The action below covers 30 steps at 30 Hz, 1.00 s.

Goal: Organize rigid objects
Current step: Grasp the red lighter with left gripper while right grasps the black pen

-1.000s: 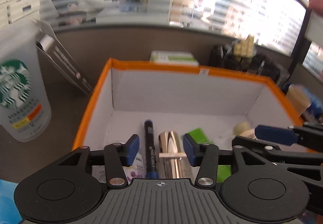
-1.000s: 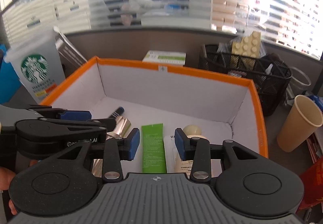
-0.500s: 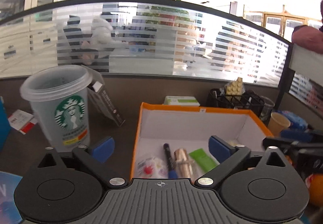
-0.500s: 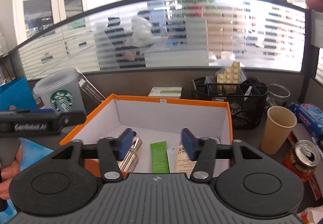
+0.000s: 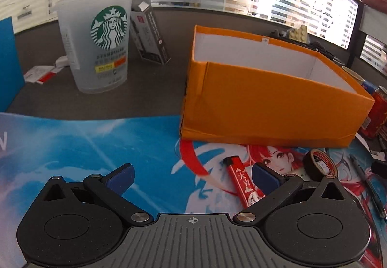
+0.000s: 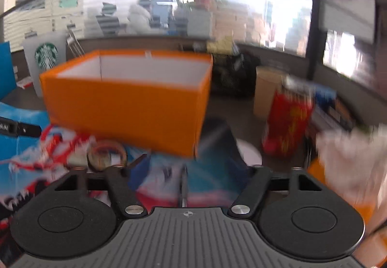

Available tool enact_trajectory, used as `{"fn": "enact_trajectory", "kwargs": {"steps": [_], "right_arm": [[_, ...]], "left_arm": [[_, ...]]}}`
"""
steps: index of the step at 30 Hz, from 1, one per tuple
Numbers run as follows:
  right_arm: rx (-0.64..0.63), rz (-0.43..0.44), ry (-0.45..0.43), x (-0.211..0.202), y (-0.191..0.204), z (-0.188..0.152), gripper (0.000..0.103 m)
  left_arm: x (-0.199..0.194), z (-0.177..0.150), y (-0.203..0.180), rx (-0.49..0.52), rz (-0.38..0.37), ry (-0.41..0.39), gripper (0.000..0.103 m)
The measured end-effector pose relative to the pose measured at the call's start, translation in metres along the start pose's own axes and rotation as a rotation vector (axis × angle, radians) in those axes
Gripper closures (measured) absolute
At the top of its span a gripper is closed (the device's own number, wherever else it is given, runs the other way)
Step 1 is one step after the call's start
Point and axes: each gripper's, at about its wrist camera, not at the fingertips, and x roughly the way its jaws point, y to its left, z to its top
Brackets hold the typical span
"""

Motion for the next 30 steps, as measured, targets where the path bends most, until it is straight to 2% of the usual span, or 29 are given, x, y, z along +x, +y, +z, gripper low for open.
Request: {"fn": "enact_trajectory", "kwargs": {"steps": [5,8,16,19,25,30], "right_arm": [[0.066,0.018,0.046,0.008,-0.009,-0.019,0.065],[0.071,0.016,0.053,0.009,-0.008,-0.024,0.068],[0.048,0.009,0.077,0.011,-0.008,-0.027,0.068],[0.019,0.001,0.080,0.011,-0.004,-0.028,0.068],[-0.020,0.006,0.075,0.010,0.001,-0.029,0.070],[-0.111,-0.008,0.068,0.009,0.016,-0.029,0.087]], "left_arm": [[-0.003,-0.003,-0.005,-0.010,-0.019,-0.018,0.000],[0.002,-0.007,-0.015,0.021,-0.020,-0.006,0.000],[0.014,-0.016,-0.033,0.076,-0.014,0.033,0.000],[0.016,-0.018,-0.038,0.109,0.025,0.025,0.000],[0.018,-0.019,-0.040,0.104,0.037,0.001,0.000],[0.017,-0.020,-0.042,0.114,0.026,-0.026,0.009]]}}
